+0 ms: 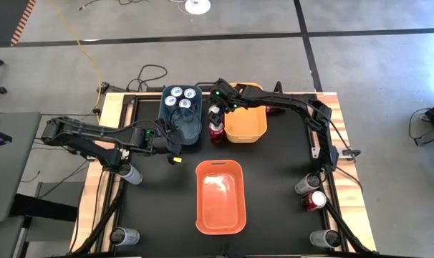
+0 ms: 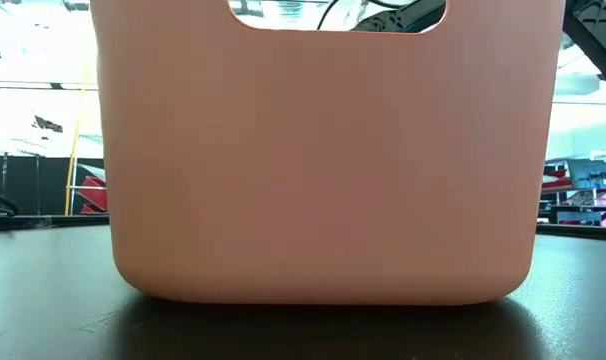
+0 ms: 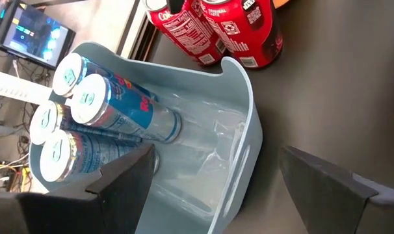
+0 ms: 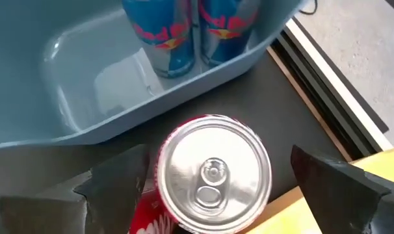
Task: Sort soda cans
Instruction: Put the bottom left red soda can into the yellow bin
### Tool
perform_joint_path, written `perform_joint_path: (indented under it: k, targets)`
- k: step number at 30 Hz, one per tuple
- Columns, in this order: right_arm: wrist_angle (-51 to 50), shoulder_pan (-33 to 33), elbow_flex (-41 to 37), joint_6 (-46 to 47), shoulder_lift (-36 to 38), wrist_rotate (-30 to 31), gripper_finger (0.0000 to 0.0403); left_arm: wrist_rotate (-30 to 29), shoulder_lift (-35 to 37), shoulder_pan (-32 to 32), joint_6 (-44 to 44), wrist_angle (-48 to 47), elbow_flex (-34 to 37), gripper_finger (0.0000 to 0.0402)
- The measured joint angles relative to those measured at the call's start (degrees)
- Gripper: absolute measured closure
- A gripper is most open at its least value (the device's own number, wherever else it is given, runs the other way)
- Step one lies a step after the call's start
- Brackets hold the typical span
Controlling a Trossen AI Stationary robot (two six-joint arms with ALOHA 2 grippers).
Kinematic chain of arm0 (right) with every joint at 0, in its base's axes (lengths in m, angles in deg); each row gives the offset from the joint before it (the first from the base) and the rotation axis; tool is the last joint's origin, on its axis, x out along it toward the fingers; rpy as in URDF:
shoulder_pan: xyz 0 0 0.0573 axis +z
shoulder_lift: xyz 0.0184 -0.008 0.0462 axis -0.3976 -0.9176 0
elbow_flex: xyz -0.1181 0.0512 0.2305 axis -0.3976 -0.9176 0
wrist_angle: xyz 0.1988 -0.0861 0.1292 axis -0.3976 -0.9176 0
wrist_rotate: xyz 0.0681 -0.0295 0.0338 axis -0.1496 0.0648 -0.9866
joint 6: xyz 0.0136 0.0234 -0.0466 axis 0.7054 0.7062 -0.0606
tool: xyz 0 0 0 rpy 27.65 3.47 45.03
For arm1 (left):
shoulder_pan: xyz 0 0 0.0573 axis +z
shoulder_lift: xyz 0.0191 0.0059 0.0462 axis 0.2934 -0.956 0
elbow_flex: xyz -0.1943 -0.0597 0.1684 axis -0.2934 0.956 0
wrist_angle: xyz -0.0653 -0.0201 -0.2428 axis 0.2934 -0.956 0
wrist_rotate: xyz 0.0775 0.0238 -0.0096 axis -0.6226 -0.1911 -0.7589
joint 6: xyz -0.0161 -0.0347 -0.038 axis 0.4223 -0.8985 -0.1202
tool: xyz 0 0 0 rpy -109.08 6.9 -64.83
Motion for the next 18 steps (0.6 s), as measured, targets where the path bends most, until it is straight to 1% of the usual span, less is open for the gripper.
perform_joint_path:
  k: [3, 6, 10, 14, 18]
  targets:
    - [-0.56, 0.00, 0.00, 1.15, 0.00, 0.07, 0.0026, 0.00, 0.00, 0.00, 0.01, 0.00, 0.00, 0.0077]
    - [-2.63, 0.00, 0.02, 1.21, -0.02, 0.02, 0.0053, 0.00, 0.01, 0.00, 0.00, 0.02, 0.00, 0.0077]
    - [-2.24, 0.22, 0.20, 0.76, -1.04, 0.24, 0.0085, 0.00, 0.00, 0.00, -0.07, 0.04, 0.00, 0.0077]
    - [0.11, 0.75, 0.28, 0.50, -1.96, 0.56, 0.0095, 0.00, 0.01, 0.00, -0.32, 0.02, 0.00, 0.0077]
    - [0.08, 0.87, 0.27, 0.52, -1.80, 0.70, 0.0113, 0.00, 0.01, 0.00, -0.43, 0.02, 0.00, 0.0077]
